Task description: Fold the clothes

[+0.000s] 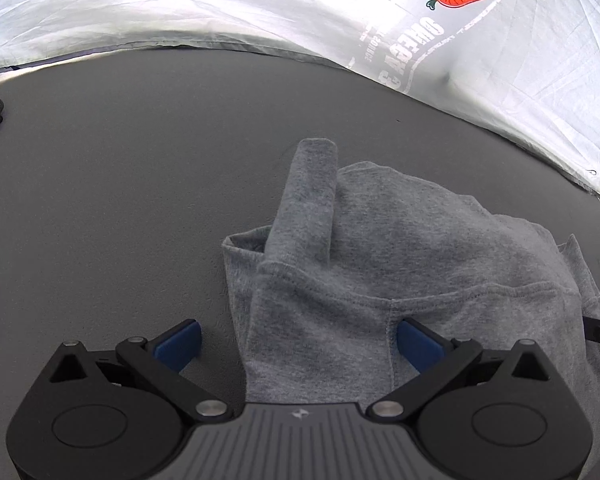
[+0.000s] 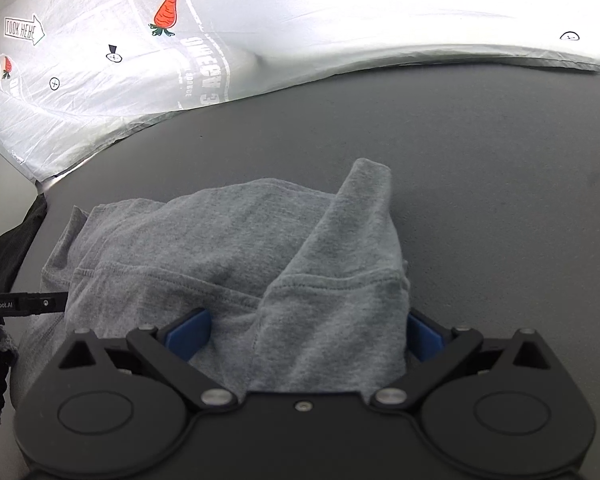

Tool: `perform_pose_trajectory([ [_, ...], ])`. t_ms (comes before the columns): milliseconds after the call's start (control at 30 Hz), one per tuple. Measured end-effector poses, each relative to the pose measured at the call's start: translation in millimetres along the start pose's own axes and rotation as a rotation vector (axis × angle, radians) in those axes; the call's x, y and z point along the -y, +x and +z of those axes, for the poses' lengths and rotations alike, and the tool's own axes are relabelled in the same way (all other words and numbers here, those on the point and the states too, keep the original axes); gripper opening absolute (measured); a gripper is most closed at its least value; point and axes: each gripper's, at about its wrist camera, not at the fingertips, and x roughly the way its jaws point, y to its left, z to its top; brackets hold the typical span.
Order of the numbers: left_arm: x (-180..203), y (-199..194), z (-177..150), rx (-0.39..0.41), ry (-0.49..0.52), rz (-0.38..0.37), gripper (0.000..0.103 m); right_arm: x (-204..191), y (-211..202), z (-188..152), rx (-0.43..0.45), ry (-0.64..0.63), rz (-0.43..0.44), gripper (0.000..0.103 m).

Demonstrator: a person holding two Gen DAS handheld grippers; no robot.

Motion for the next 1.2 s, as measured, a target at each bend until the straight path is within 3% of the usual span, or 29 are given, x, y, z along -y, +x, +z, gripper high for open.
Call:
perform_pose_trajectory([
  [67, 2.4, 2.0, 1.9, 0.018, 0.0, -0.013, 0.101, 2.8, -0.3, 0.7, 0.02, 0.031, 0.033, 0.103],
  [167, 9.1, 5.6, 3.9, 0.04, -0.002, -0.031, 0.098, 9.9, -0.6, 2.4, 0.024, 0.109, 0.175, 0.1],
  [233, 14.2, 4.4, 4.2, 0.044, -0.013, -0.037, 0.095, 10.2, -0.3, 2.4, 0.025, 0.136, 0.224, 0.1],
  [300, 18.7, 1.5, 4.2, 0.047, -0.022, -0.055, 0.079, 8.7, 0.1, 2.0, 0.028, 0.153, 0.249, 0.102],
  [400, 18.7, -3.9, -0.4, 0.05, -0.135, -0.1, 0.056, -2.6, -2.8, -2.4, 0.034, 0.19, 0.231, 0.099],
  [433, 20.3, -6.9, -3.0, 0.06, -0.156, -0.094, 0.053, -7.1, -4.0, -4.2, 0.036, 0.204, 0.221, 0.093],
  [500, 24.3, -18.6, -8.5, 0.089, -0.189, -0.092, 0.032, -16.2, -6.6, -7.8, 0.04, 0.23, 0.2, 0.086],
  [567, 27.9, -38.0, -13.6, 0.125, -0.22, -0.123, 0.024, -25.3, -9.1, -11.3, 0.045, 0.257, 0.178, 0.048],
  [700, 35.2, -76.8, -23.9, 0.198, -0.284, -0.186, 0.021, -50.0, -32.0, -20.5, 0.091, 0.269, 0.123, 0.039],
  [967, 89.8, -169.0, -47.6, 0.383, -0.11, -0.299, 0.02, -91.1, -161.9, -44.5, 0.334, 0.208, 0.061, 0.037],
  [1100, 127.6, -206.0, -50.7, 0.471, -0.022, -0.42, 0.02, -89.0, -229.1, -56.3, 0.453, 0.232, 0.007, 0.037],
  [1200, 167.9, -216.8, -47.2, 0.459, 0.016, -0.536, 0.02, -77.1, -278.3, -66.8, 0.527, 0.25, -0.062, 0.037],
])
